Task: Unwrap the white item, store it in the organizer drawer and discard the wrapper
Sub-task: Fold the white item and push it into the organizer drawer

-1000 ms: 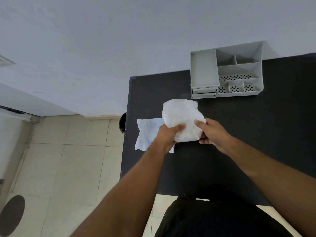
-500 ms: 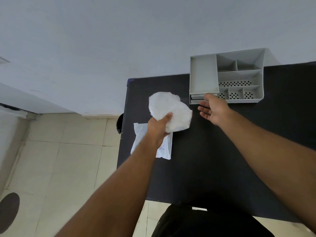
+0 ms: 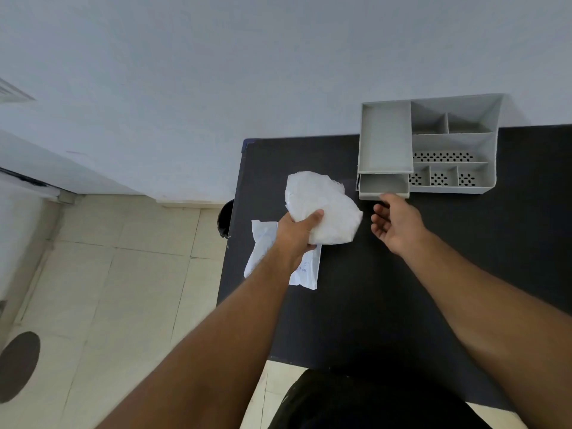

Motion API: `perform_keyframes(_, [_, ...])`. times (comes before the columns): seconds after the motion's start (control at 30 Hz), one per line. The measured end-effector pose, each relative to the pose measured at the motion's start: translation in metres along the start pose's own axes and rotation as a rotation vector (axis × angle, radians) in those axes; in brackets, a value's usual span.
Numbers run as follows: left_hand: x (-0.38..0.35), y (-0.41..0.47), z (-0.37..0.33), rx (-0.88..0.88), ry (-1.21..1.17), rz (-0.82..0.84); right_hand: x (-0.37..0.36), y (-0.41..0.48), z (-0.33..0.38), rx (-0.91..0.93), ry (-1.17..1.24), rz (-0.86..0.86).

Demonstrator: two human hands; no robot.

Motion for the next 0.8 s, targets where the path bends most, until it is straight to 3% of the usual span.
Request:
perform_keyframes(0.13, [0.005, -0.008, 0.007, -0.025, 0.001, -0.079, 0.006, -0.014, -0.027, -0.014, 0.105, -0.003])
perform_keyframes(0.3, [0.016, -0.015, 0.022, -0.048, 0.016, -0.191, 0.012, -0.027, -0.051, 0.006, 0.053, -0.042])
perform_keyframes(0.8, [0.013, -0.027, 0.021, -0.028, -0.019, -0.084, 0.015, -0.045, -0.080, -0.003, -0.055, -0.160])
Point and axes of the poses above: each hand's wrist, its own y-axis towards the middle knuckle, its own x-axis out of the back of the hand, z = x × y, the point moved 1 cm from there along y, towards the middle knuckle, and after that the axes turned 10 degrees about -y, right-handed, at the moved point
